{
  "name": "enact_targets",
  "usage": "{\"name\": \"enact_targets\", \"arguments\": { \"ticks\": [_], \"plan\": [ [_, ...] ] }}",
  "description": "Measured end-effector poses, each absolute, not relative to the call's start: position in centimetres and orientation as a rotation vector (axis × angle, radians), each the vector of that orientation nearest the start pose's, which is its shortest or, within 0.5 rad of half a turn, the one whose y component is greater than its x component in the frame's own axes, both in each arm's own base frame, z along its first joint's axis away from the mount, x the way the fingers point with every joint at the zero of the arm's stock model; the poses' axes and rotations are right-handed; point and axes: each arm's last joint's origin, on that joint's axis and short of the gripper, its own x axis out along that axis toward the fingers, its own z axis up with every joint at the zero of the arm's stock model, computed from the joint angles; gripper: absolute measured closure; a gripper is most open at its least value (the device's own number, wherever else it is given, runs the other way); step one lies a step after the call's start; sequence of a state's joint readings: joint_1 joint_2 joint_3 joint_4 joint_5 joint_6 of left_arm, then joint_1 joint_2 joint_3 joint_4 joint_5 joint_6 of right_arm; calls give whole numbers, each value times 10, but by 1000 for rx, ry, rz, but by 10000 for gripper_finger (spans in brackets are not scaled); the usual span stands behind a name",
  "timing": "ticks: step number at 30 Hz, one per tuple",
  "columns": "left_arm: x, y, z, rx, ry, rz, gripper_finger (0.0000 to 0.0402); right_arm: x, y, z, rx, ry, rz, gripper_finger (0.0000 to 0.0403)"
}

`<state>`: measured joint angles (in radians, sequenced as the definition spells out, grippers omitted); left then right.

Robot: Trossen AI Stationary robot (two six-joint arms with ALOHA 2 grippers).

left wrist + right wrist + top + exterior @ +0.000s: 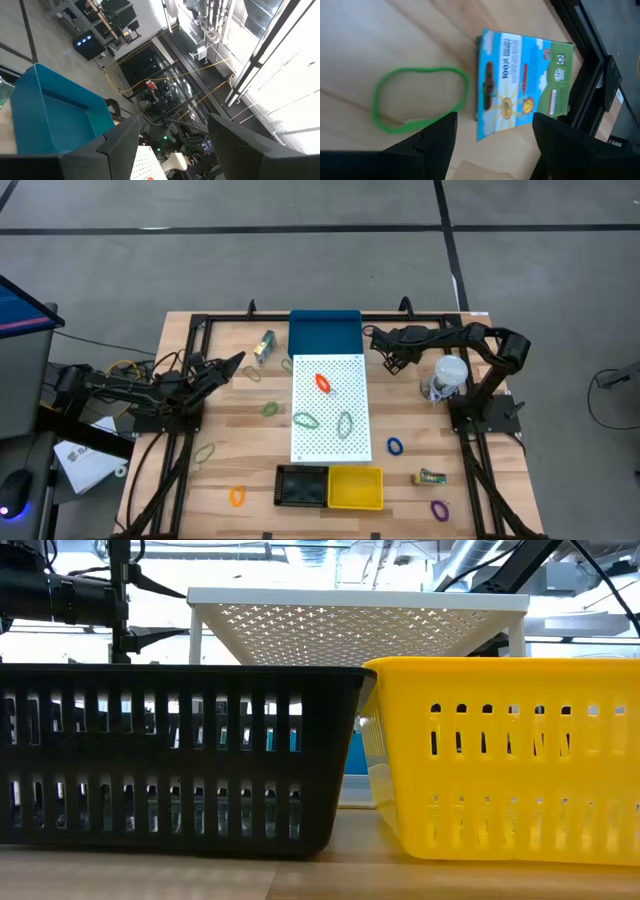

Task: Pick & Place Office Desk Supplies
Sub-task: Put the crayon box into the blue bin

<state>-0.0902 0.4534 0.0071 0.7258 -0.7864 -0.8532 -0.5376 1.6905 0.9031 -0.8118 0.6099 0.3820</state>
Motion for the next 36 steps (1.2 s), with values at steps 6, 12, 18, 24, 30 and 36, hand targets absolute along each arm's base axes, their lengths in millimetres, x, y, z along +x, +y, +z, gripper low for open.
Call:
{"name": "enact_targets", "arguments": {
  "ticks": [6, 12, 18, 24, 30, 36],
  "plan": [
    [116, 10, 192, -934, -541, 543, 186, 217, -153, 143, 195, 1472, -1212, 168],
    [116, 10, 192, -934, -541, 543, 196, 218, -154, 143, 199, 1456, -1214, 237],
    [116, 10, 192, -934, -541, 543, 199, 219, -154, 143, 222, 1443, -1199, 306],
    [116, 10, 192, -933, -541, 543, 198, 221, -153, 142, 274, 1431, -1157, 378],
    [116, 10, 192, -931, -540, 543, 197, 221, -153, 142, 294, 1427, -1157, 399],
    [116, 10, 192, -930, -540, 542, 197, 221, -149, 143, 262, 1444, -1168, 401]
  ]
}}
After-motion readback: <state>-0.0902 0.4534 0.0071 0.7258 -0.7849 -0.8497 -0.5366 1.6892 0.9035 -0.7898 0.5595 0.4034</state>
